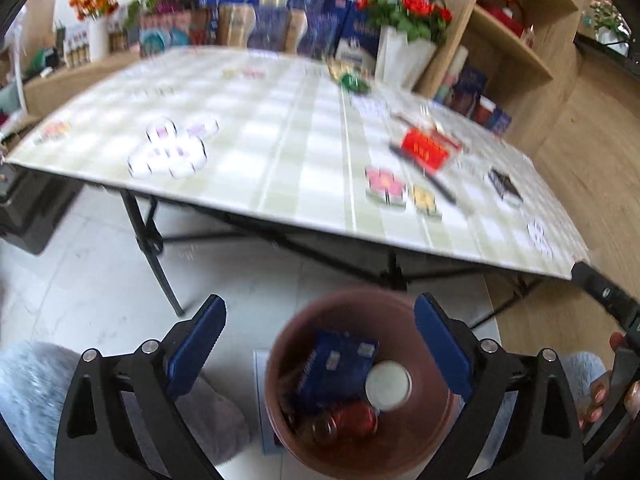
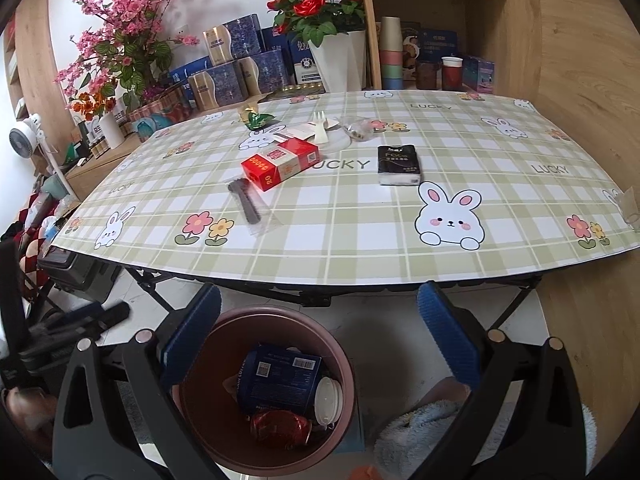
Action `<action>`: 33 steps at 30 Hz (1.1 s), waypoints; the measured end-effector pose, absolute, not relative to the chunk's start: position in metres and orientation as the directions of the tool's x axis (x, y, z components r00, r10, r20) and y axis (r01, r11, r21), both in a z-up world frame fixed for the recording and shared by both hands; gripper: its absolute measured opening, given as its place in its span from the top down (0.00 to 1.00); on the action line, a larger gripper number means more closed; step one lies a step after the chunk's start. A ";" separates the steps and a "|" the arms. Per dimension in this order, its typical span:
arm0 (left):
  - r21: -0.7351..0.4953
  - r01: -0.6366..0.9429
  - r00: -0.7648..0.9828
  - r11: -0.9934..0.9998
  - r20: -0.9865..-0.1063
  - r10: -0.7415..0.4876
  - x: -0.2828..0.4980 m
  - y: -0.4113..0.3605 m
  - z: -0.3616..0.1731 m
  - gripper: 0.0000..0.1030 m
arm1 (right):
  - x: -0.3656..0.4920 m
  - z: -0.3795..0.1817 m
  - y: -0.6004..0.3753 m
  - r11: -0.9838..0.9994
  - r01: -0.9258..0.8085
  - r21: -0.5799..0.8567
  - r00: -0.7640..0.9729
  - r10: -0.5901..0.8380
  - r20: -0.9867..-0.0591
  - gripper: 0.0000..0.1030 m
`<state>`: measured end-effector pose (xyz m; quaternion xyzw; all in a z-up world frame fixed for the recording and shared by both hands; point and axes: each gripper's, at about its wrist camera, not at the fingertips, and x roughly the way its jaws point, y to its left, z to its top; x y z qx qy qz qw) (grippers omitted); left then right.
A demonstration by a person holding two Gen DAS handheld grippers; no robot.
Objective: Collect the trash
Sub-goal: 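Move both tools from the bin back toward the table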
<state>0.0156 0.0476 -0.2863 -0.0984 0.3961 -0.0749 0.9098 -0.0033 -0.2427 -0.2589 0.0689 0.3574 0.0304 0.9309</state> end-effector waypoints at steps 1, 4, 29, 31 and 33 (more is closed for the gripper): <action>-0.232 0.056 0.687 0.971 -0.697 -0.206 0.016 0.048 -0.283 0.09 | -0.003 -0.259 -0.243 0.989 -0.003 0.145 0.743 0.099 -0.661 0.06; -0.207 0.059 0.719 0.976 -0.670 -0.186 0.015 0.049 -0.271 0.09 | -0.001 -0.261 -0.247 0.990 0.007 0.142 0.741 0.090 -0.665 0.06; -0.171 0.103 0.731 0.980 -0.655 -0.191 0.092 0.062 -0.223 0.08 | 0.047 -0.272 -0.300 0.981 0.111 0.161 0.709 0.036 -0.705 0.05; -0.180 0.115 0.723 0.977 -0.659 -0.206 0.108 0.059 -0.220 0.08 | 0.060 -0.273 -0.303 0.984 0.112 0.137 0.701 0.020 -0.713 0.05; -0.193 0.120 0.711 0.974 -0.668 -0.220 0.132 0.055 -0.217 0.08 | 0.073 -0.274 -0.305 0.988 0.107 0.112 0.697 0.006 -0.717 0.05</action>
